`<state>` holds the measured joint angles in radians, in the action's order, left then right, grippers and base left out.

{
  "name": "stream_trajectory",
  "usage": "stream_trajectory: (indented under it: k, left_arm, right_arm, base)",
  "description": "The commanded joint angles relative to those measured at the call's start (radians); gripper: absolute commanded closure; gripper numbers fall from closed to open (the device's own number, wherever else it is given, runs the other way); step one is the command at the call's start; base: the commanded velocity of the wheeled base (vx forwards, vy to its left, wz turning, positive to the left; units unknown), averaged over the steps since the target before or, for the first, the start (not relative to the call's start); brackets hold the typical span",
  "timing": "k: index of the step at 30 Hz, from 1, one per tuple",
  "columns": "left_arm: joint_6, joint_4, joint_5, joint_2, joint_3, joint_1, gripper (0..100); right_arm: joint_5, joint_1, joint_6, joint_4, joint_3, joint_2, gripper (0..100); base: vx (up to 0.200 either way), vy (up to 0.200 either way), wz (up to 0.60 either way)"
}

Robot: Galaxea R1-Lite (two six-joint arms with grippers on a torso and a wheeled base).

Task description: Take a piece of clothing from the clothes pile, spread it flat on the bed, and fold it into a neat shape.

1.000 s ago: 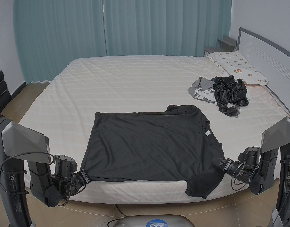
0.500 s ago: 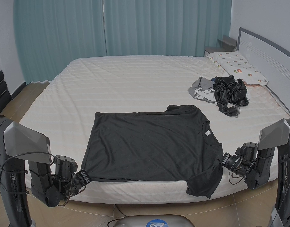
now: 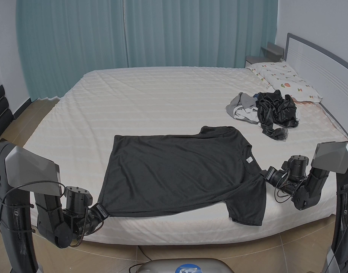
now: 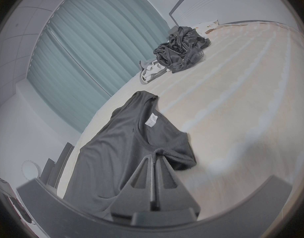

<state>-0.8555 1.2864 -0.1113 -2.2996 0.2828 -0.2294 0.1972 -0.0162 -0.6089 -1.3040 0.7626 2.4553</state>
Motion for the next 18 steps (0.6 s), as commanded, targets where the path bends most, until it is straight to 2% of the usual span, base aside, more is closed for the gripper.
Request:
stream_trajectory:
  k: [1, 4, 9, 15, 18]
  left_arm:
    - [-0.003, 0.001, 0.001, -0.015, 0.001, 0.001, 100]
    - [-0.003, 0.001, 0.001, -0.018, 0.001, 0.002, 100]
    - [-0.005, 0.001, 0.028, -0.018, -0.001, 0.007, 100]
    - [-0.007, 0.001, 0.032, -0.017, -0.001, 0.013, 100]
    - [-0.022, 0.001, 0.032, -0.015, -0.001, 0.013, 100]
  right_arm:
    - [0.013, -0.001, 0.000, -0.011, 0.015, 0.034, 0]
    - [0.011, 0.001, 0.000, -0.026, -0.016, 0.050, 0]
    - [-0.030, 0.039, 0.000, -0.023, -0.104, -0.013, 0]
    - [-0.024, 0.076, -0.014, -0.031, -0.209, -0.084, 0]
    - [0.062, 0.074, -0.015, -0.084, -0.353, -0.095, 0]
  base:
    - [0.000, 0.000, 0.00]
    - [0.000, 0.000, 0.00]
    - [0.000, 0.000, 0.00]
    - [0.000, 0.000, 0.00]
    - [0.000, 0.000, 0.00]
